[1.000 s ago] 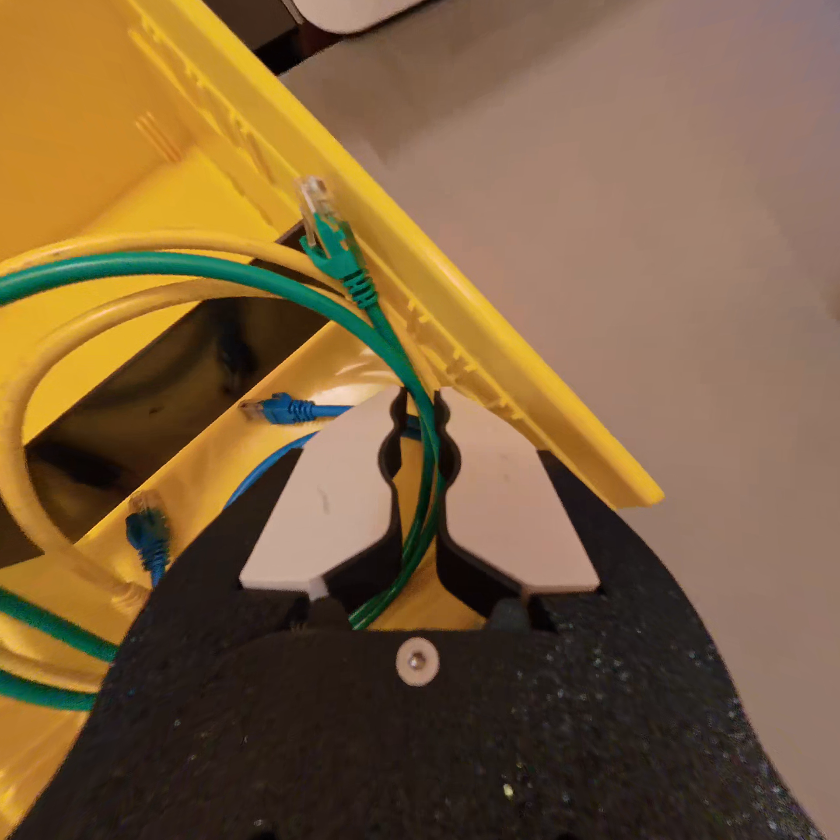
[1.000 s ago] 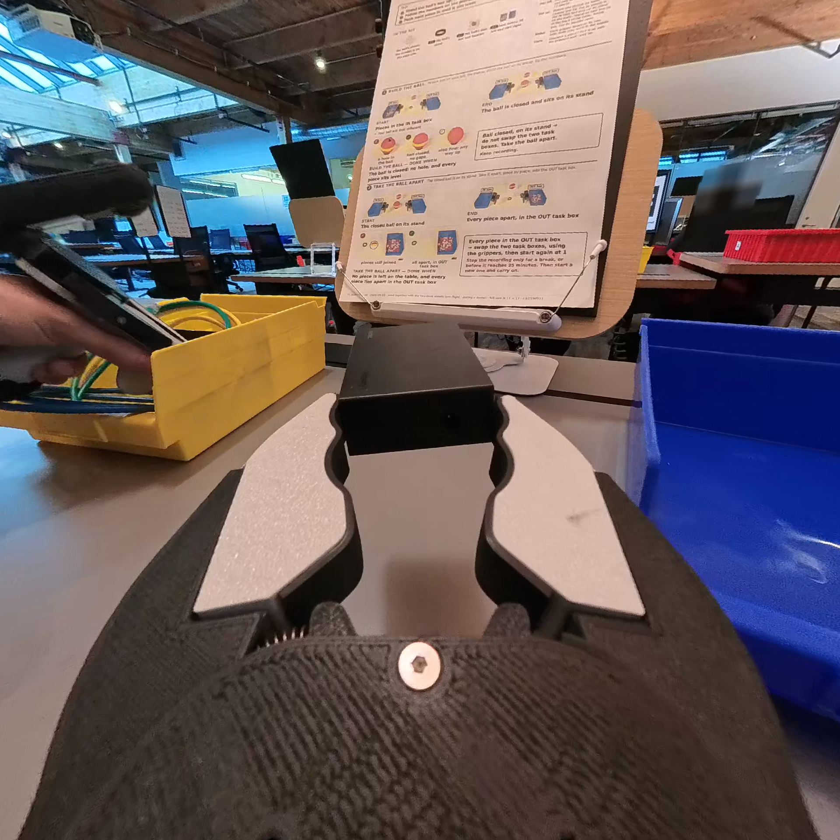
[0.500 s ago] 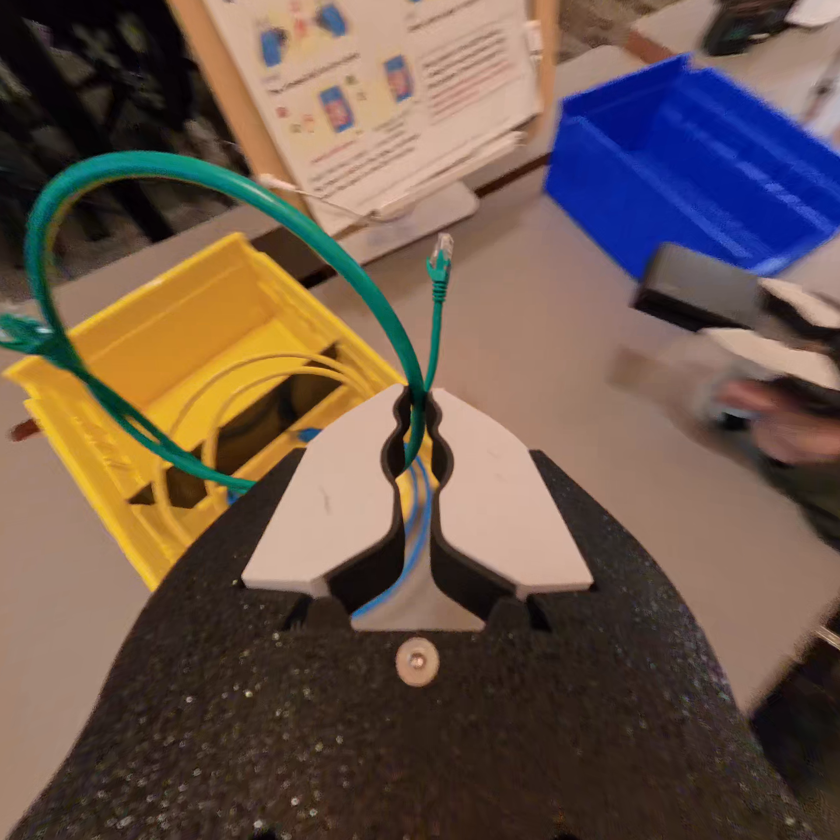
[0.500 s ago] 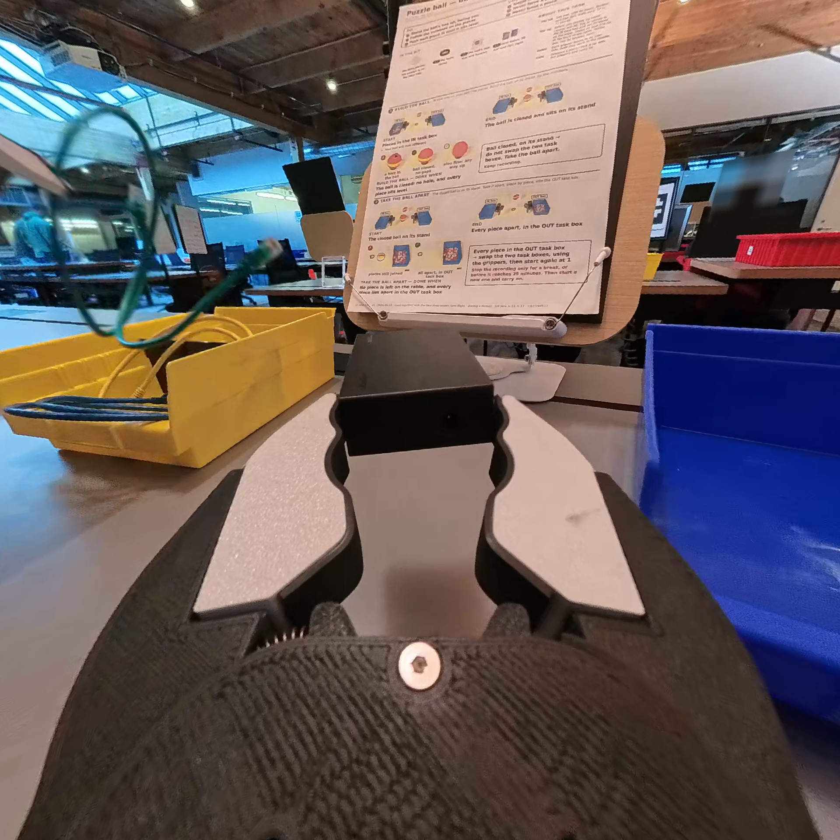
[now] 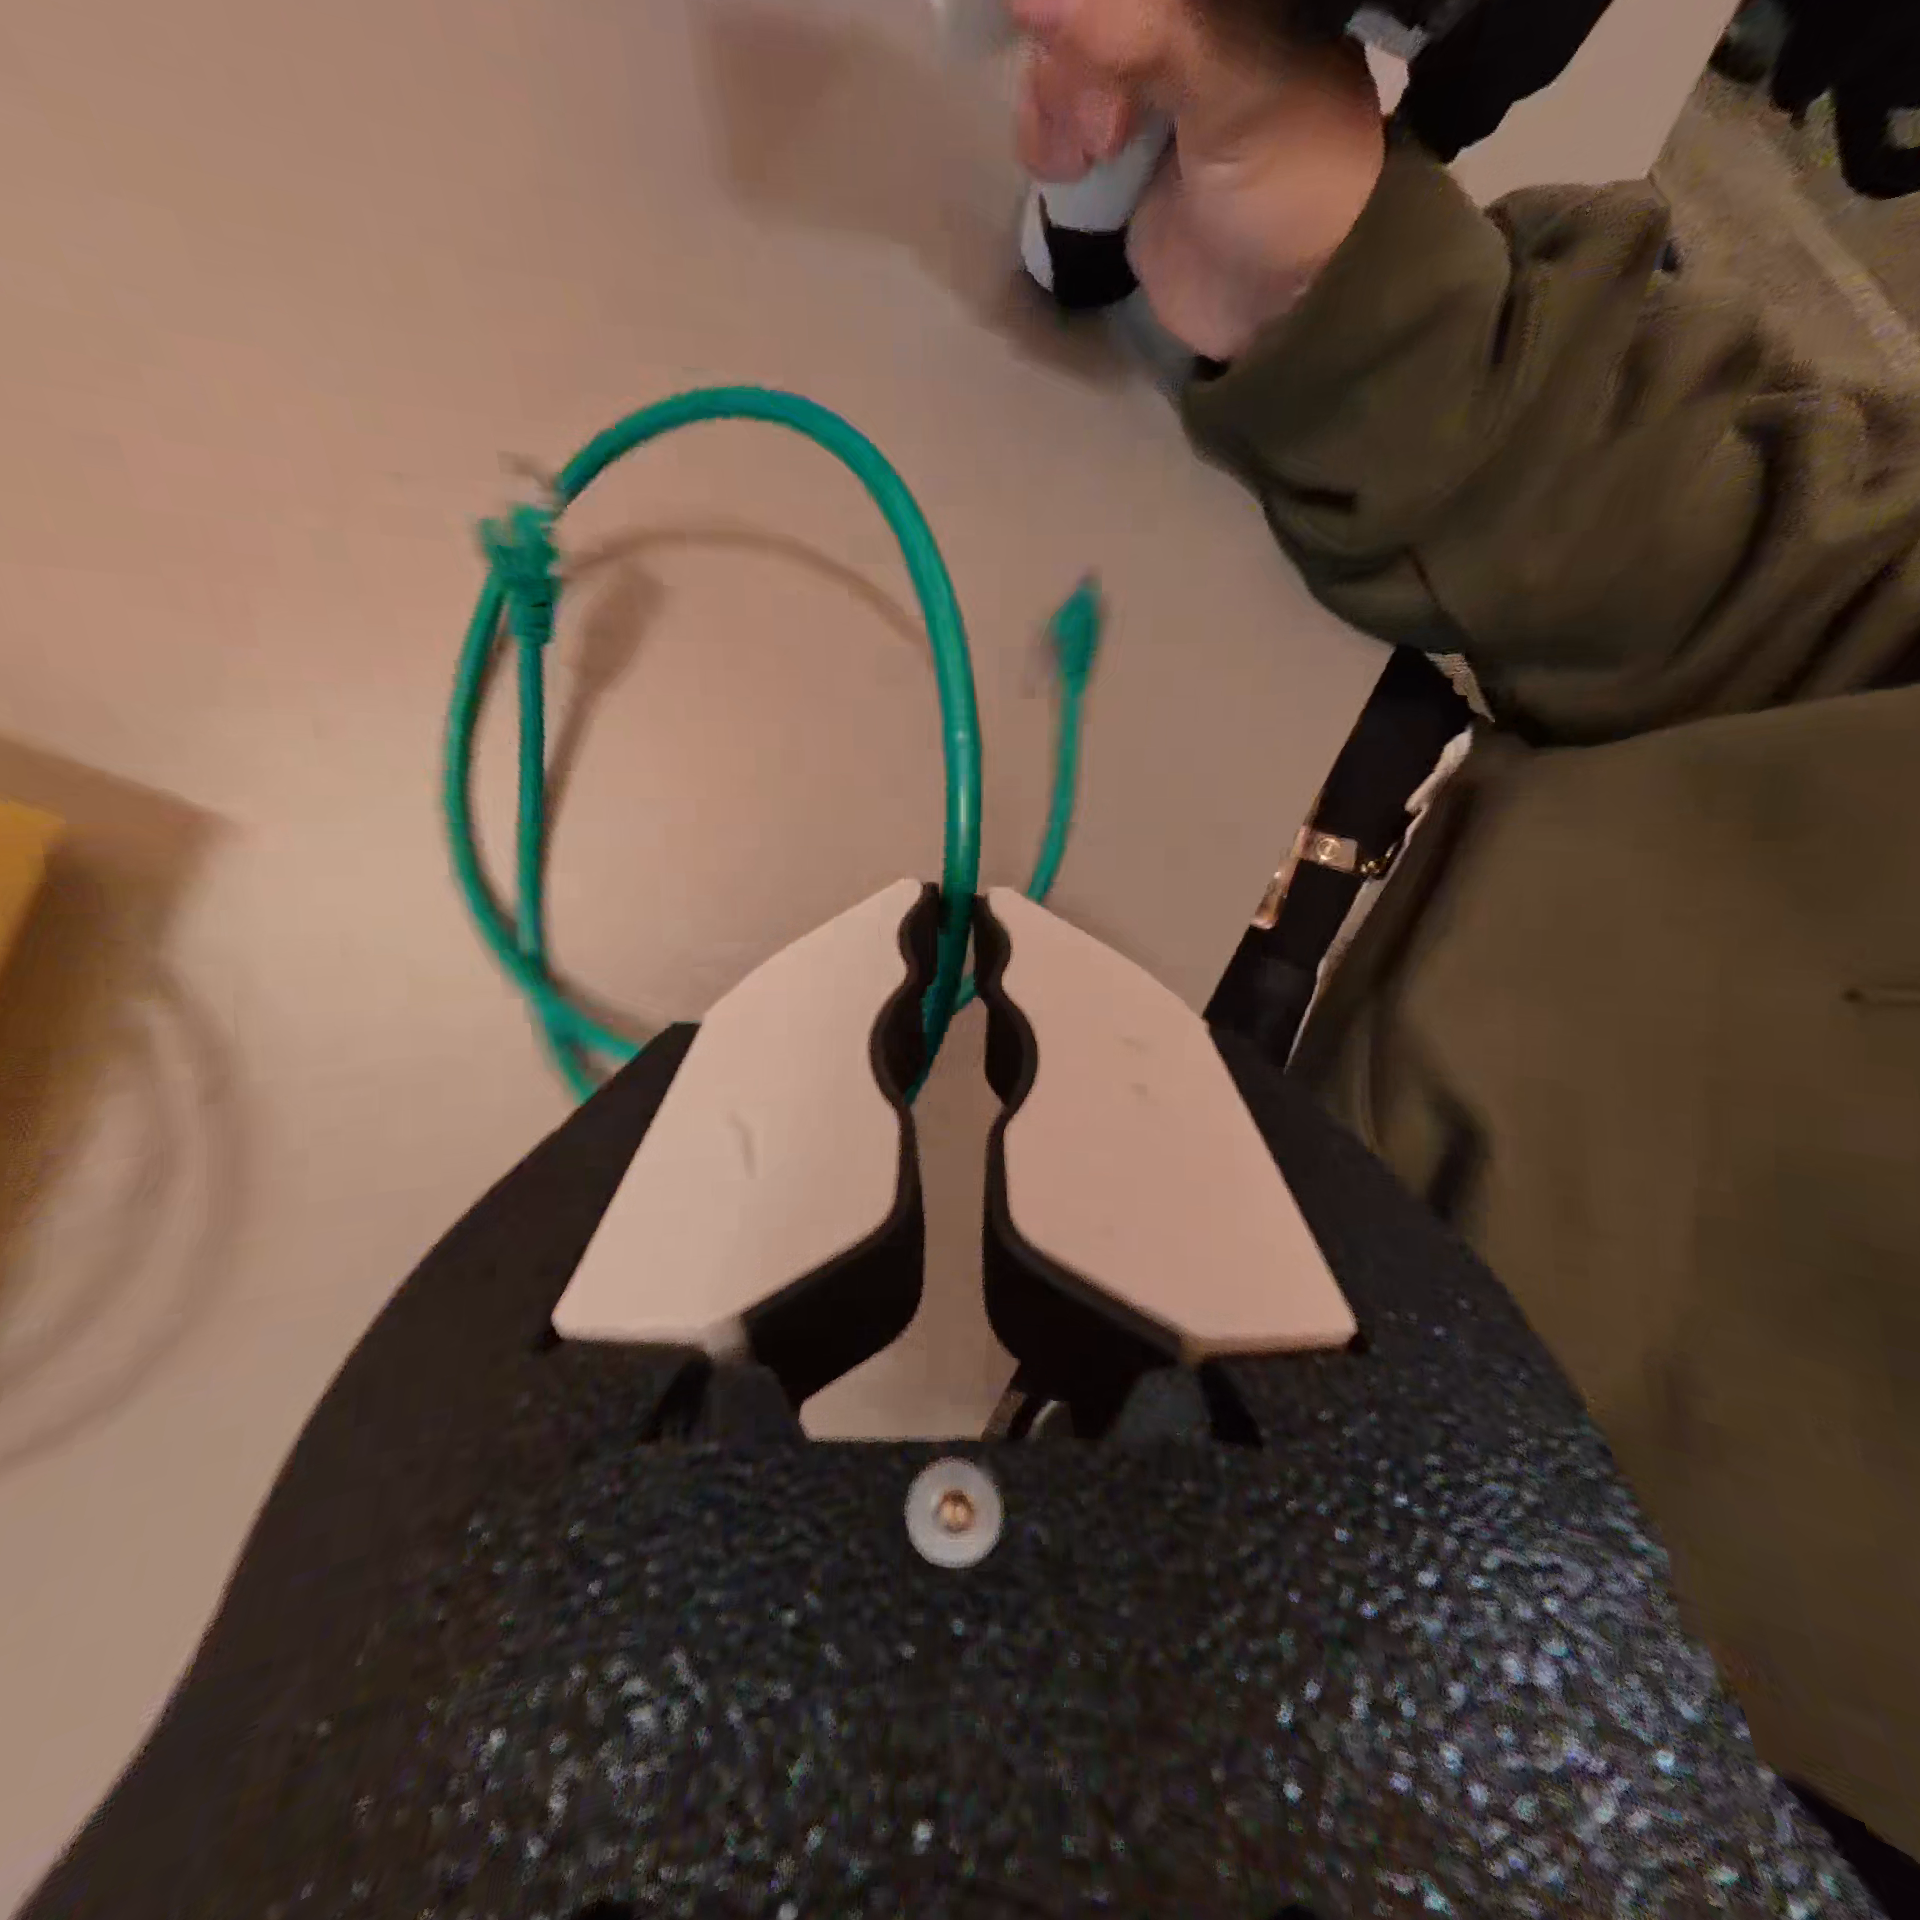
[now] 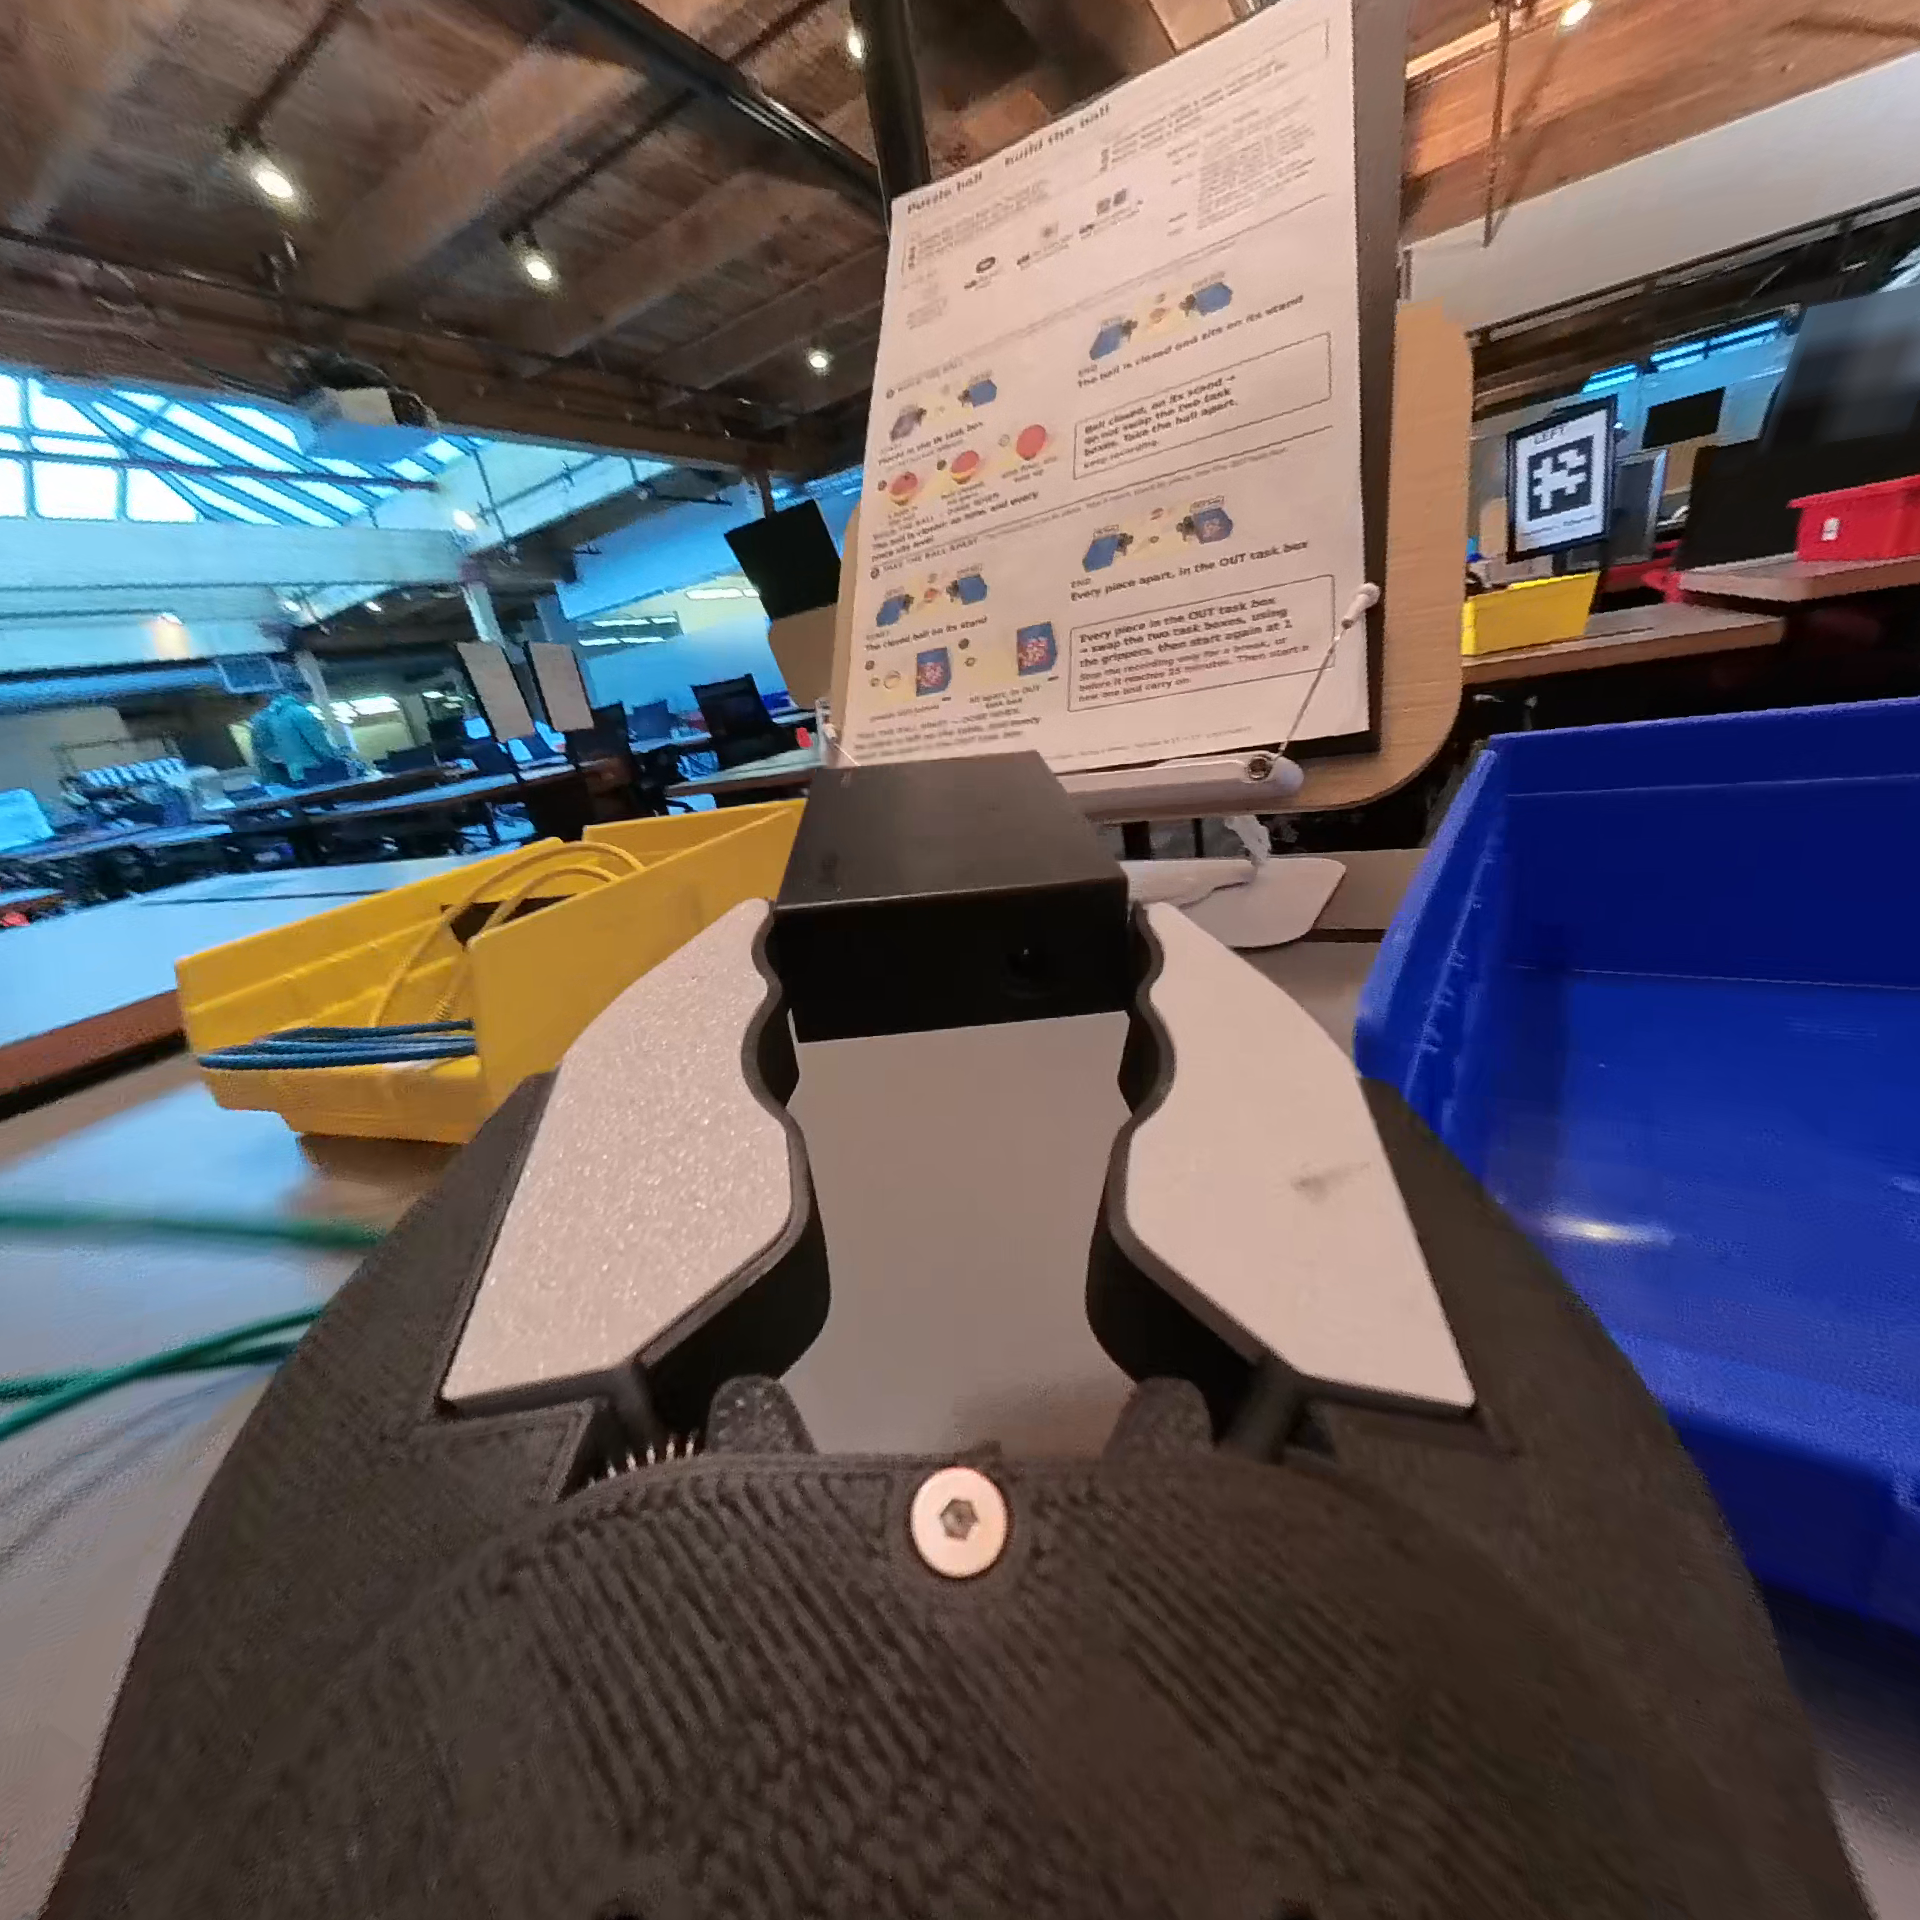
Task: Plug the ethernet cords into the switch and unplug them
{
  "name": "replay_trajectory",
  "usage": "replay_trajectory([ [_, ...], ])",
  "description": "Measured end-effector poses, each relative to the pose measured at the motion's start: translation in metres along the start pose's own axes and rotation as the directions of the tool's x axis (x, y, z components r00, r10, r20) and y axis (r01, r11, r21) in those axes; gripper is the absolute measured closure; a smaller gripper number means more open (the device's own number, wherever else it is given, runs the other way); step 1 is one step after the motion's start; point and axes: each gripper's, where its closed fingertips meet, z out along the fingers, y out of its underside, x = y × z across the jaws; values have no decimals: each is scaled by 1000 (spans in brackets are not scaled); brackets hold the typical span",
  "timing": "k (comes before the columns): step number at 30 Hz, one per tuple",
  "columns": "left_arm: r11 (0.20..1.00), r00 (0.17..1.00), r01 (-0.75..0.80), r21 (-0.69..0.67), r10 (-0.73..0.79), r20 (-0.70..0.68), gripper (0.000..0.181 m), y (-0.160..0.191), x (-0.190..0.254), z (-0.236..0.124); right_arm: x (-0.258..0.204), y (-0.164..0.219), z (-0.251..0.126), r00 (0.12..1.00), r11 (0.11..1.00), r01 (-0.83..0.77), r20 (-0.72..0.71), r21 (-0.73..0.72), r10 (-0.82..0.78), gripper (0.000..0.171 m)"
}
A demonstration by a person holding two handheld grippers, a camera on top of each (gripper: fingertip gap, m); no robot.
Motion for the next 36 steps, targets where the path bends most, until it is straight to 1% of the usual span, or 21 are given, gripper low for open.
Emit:
replay_trajectory([
  [2, 1000, 1000, 12, -11, -12, 5, 175, -3, -2, 26, 2, -1, -2, 1000, 1000, 11, -5, 7, -11, 109],
  [5, 1000, 999, 9, 26, -10, 33, 164, -16, -14, 62, 8, -4, -5, 1000, 1000, 16, -26, 17, -16, 109],
  [7, 998, 997, -59, 13, 58, 56, 157, -15, -26, 78, 8, -4, -6, 1000, 1000, 13, -25, 18, -12, 109],
  [9, 993, 987, -120, -10, 120, 111, 150, -12, -38, 82, 5, -3, -5, 999, 999, 31, -14, 12, -30, 109],
  [10, 983, 976, -183, 1, 181, 119, 146, -12, -38, 80, 3, -2, -4, 999, 999, 44, -12, 7, -44, 109],
  [13, 923, 914, -377, 80, 356, 196, 150, -17, -30, 72, 0, 1, -2, 997, 997, 71, -7, -14, -72, 109],
  [14, 900, 896, -423, 101, 399, 196, 155, -18, -20, 72, 0, 1, -1, 997, 997, 74, -10, -17, -74, 109],
  [16, 860, 864, -493, 133, 465, 192, 157, -21, -1, 80, 0, 2, 1, 998, 998, 60, -5, -24, -60, 110],
  [18, 814, 805, -568, 118, 521, 286, 161, -28, 1, 92, -1, 3, 2, 999, 998, 51, -2, -26, -51, 109],
  [20, 769, 731, -637, 54, 579, 361, 162, -31, -6, 105, -3, 3, 1, 998, 998, 62, 6, -26, -62, 109],
  [22, 758, 691, -652, -12, 601, 402, 158, -32, -16, 118, -4, 3, 1, 998, 997, 70, 11, -24, -69, 109],
  [25, 758, 644, -645, -97, 607, 465, 157, -33, -32, 129, -5, 3, 0, 997, 997, 70, 18, -21, -70, 109],
  [26, 755, 623, -646, -116, 609, 491, 163, -35, -35, 130, -5, 3, 1, 997, 997, 69, 18, -22, -69, 109],
  [28, 742, 585, -653, -153, 622, 521, 168, -36, -37, 131, -5, 3, 1, 997, 997, 70, 19, -25, -70, 109],
  [30, 746, 551, -642, -177, 610, 569, 172, -37, -41, 131, -6, 4, 1, 997, 997, 74, 23, -30, -74, 109],
  [34, 735, 475, -648, -197, 593, 651, 173, -41, -47, 130, -7, 4, 1, 997, 997, 75, 25, -31, -74, 109],
  [36, 735, 465, -651, -193, 586, 664, 173, -41, -48, 130, -6, 4, 1, 997, 997, 70, 23, -31, -70, 109],
])
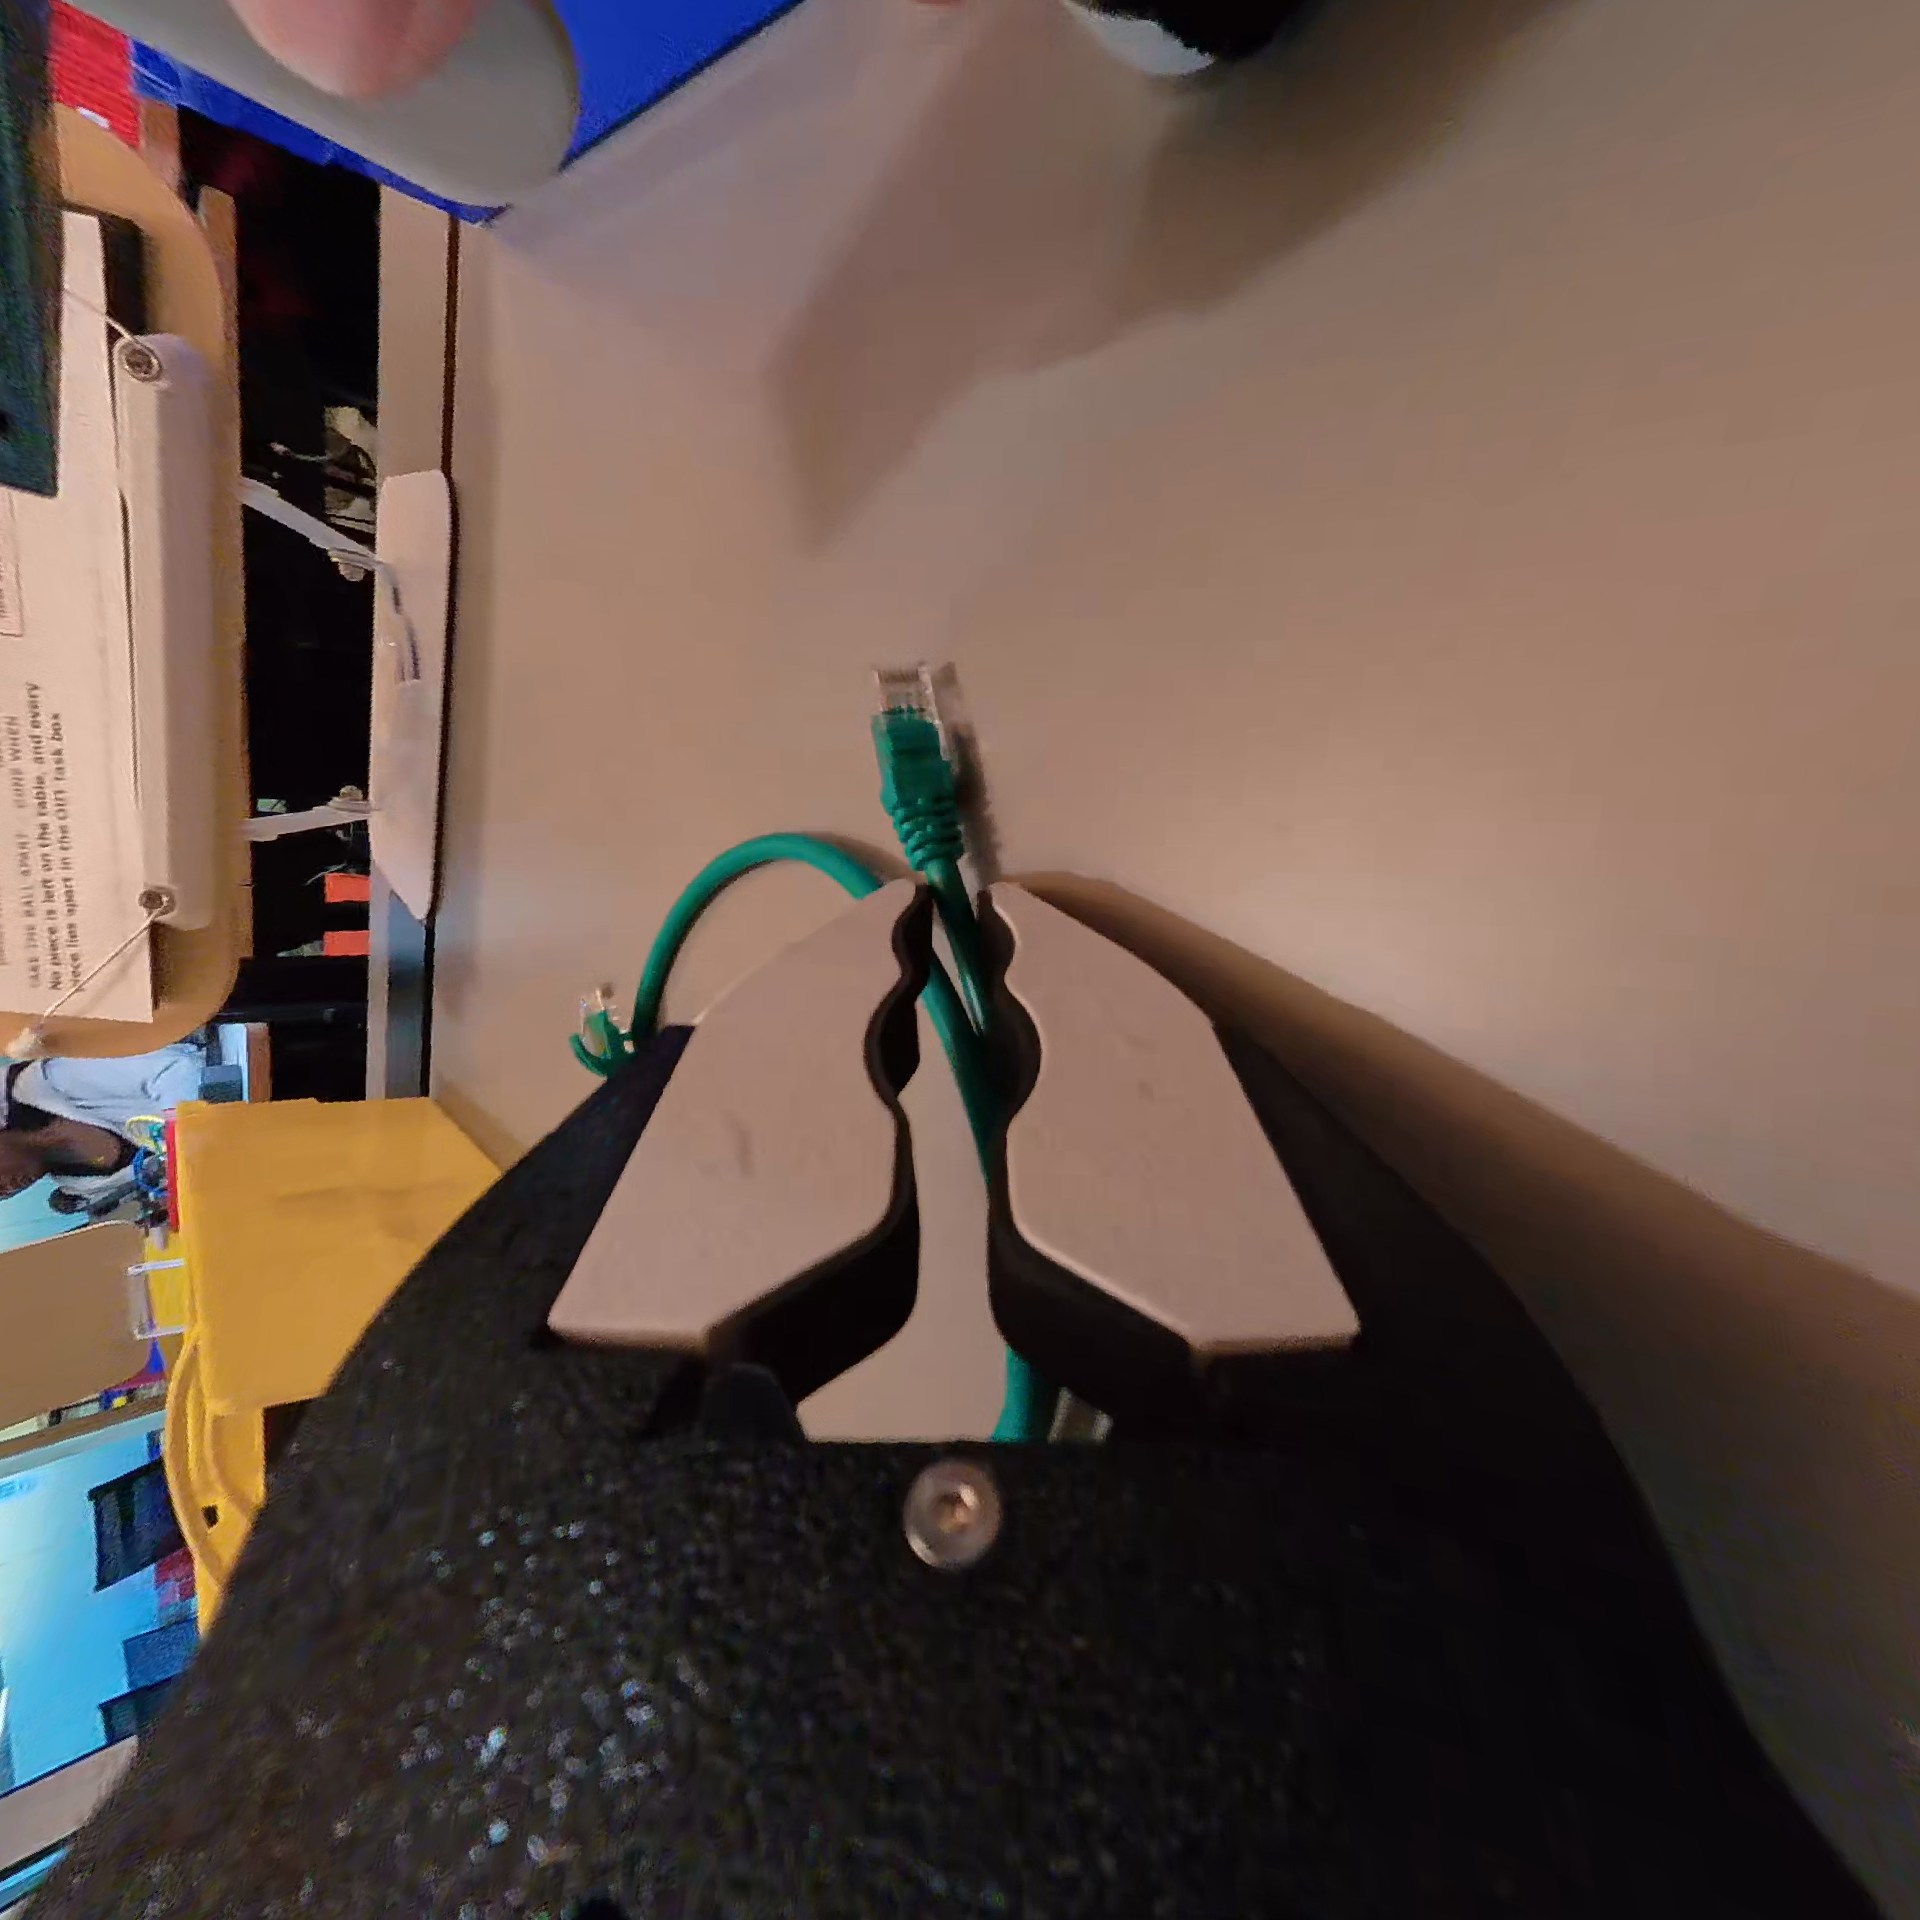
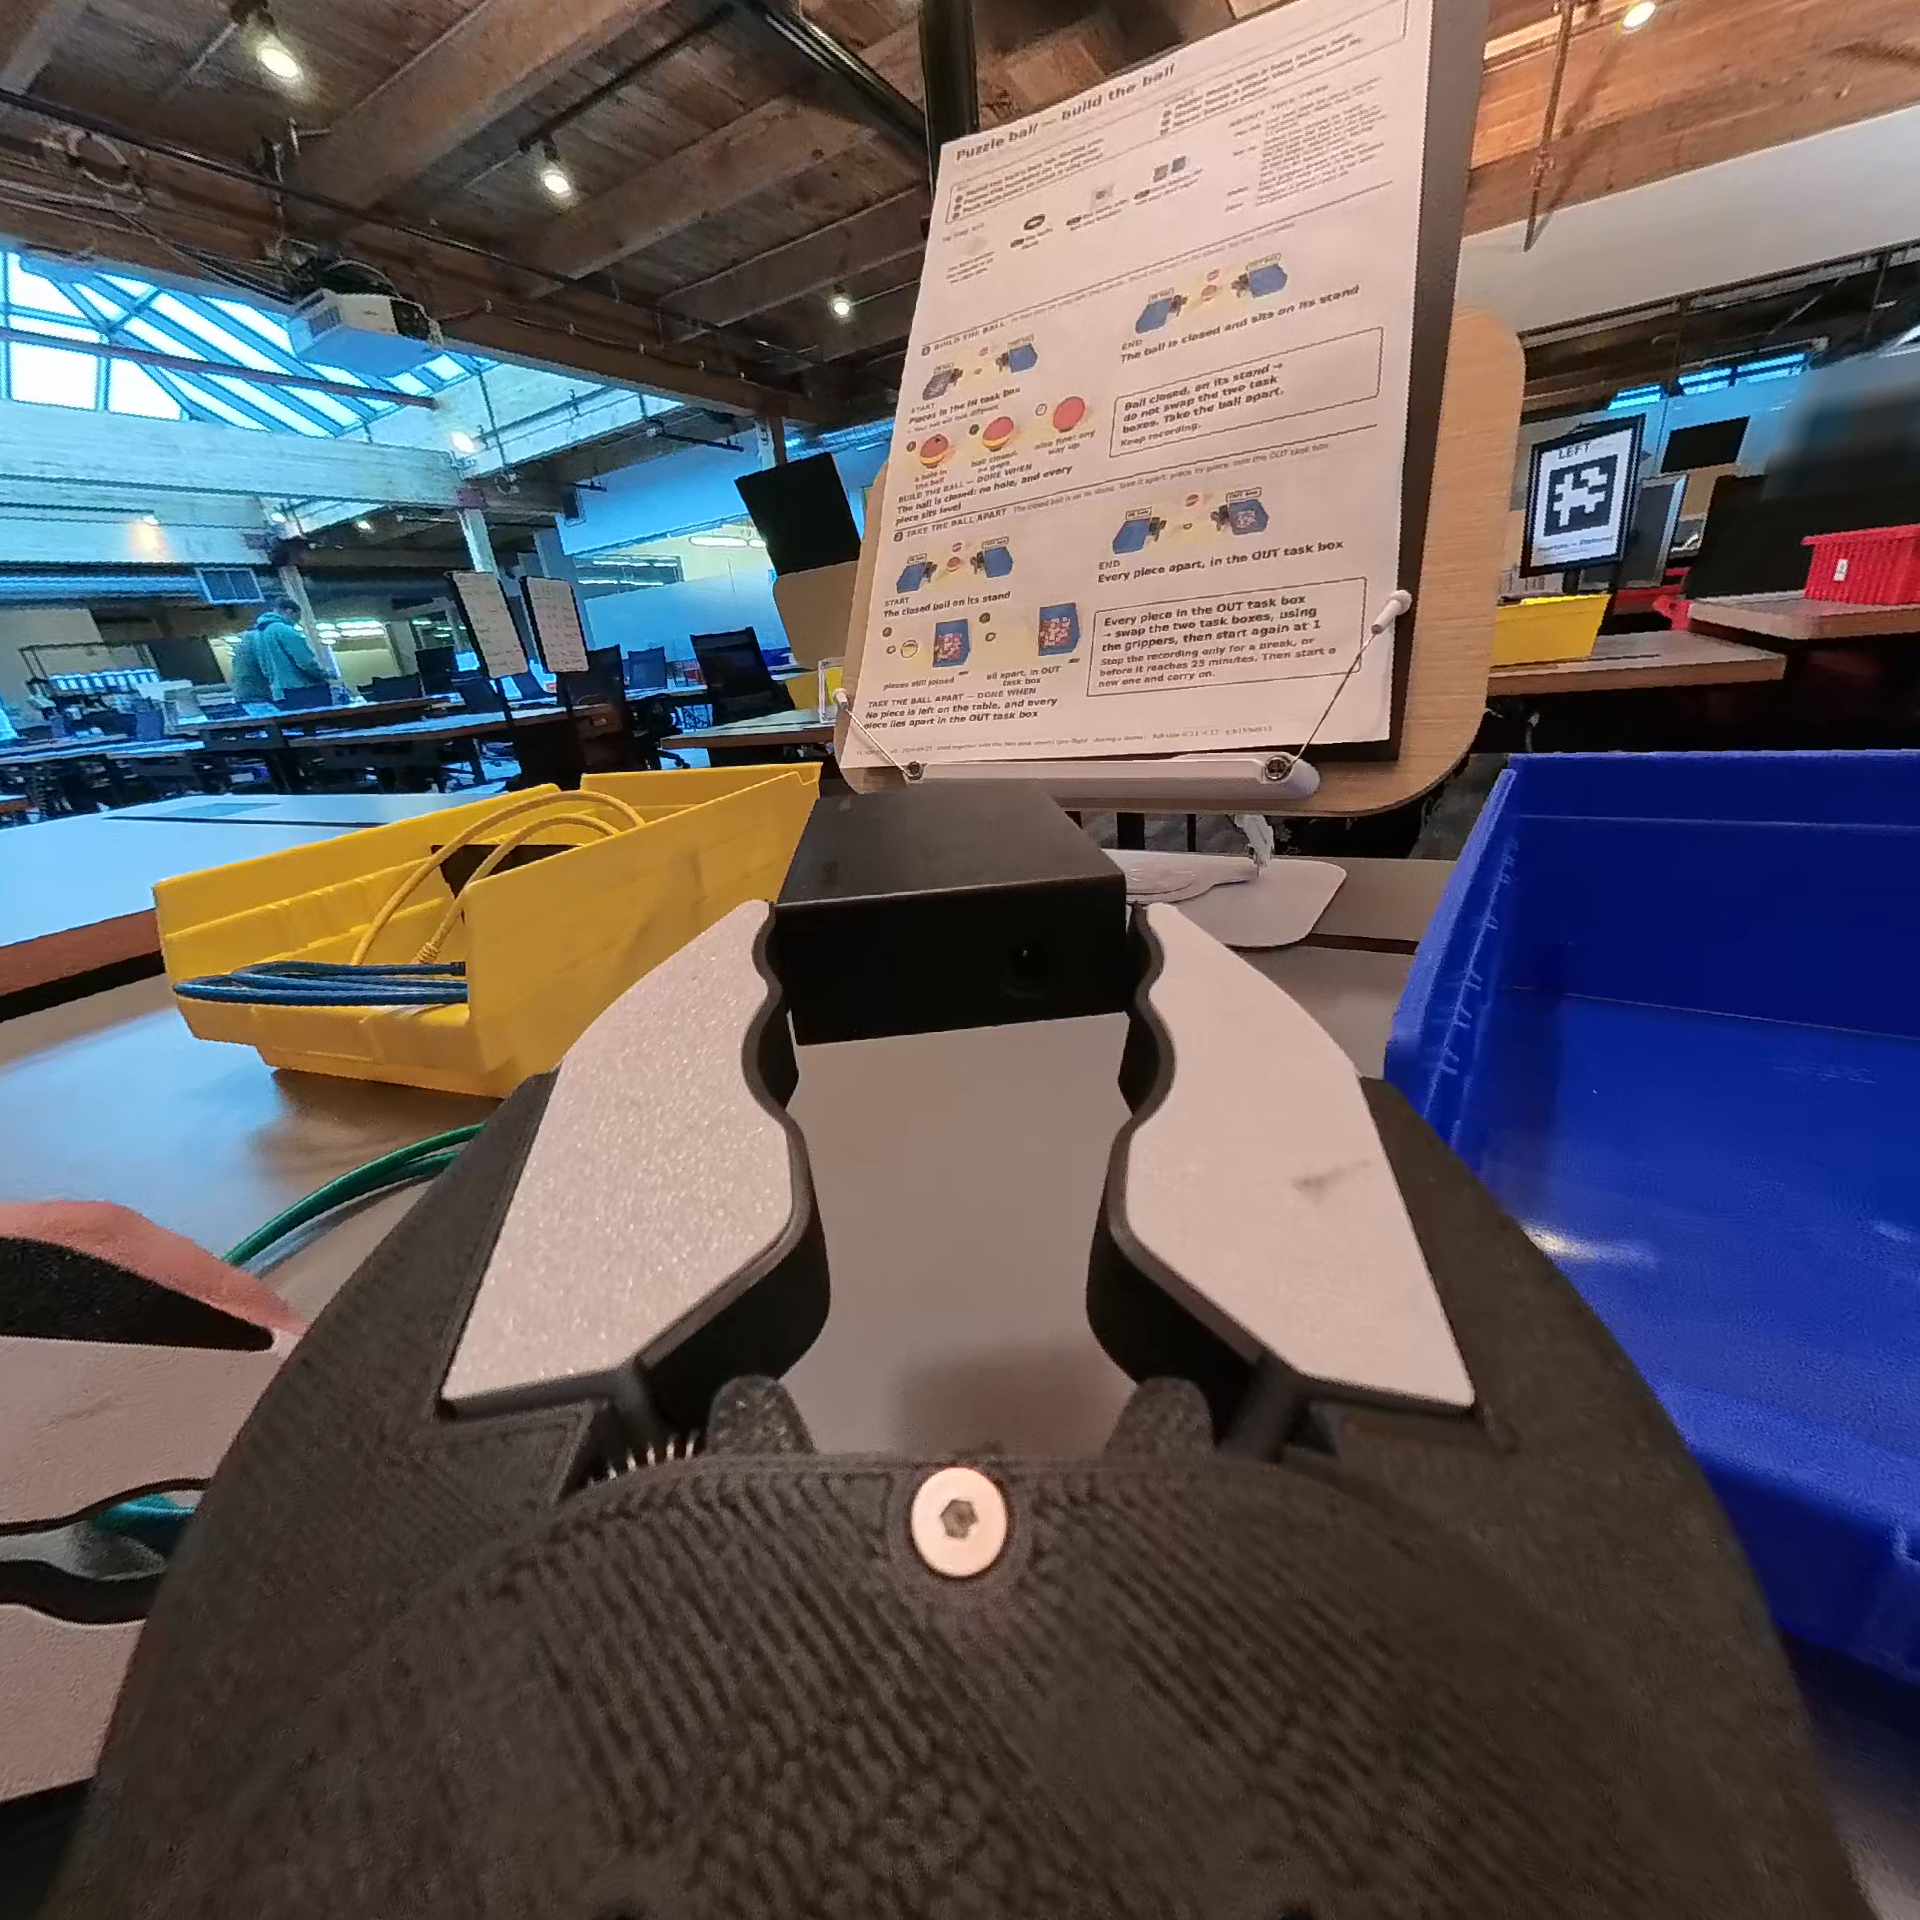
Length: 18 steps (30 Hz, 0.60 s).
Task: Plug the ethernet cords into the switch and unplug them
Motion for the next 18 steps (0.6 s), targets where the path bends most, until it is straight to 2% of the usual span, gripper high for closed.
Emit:
replay_trajectory([
  [5, 990, 991, 133, 40, -132, -15, 176, 0, -6, -4, 0, 0, 0, 1000, 1000, 2, 2, 0, -2, 109],
  [9, 941, 940, 329, 79, -318, -124, 176, -3, -18, -24, 1, 0, 0, 1000, 1000, -8, 0, 2, 8, 109],
  [13, 828, 811, 554, 88, -513, -282, 177, -8, -31, -50, 0, 0, 0, 1000, 1000, -2, 4, -3, 2, 109],
  [18, 672, 654, 726, 147, -609, -448, 177, -22, -62, -93, -2, 1, 0, 1000, 1000, 6, 8, -6, -6, 109],
])
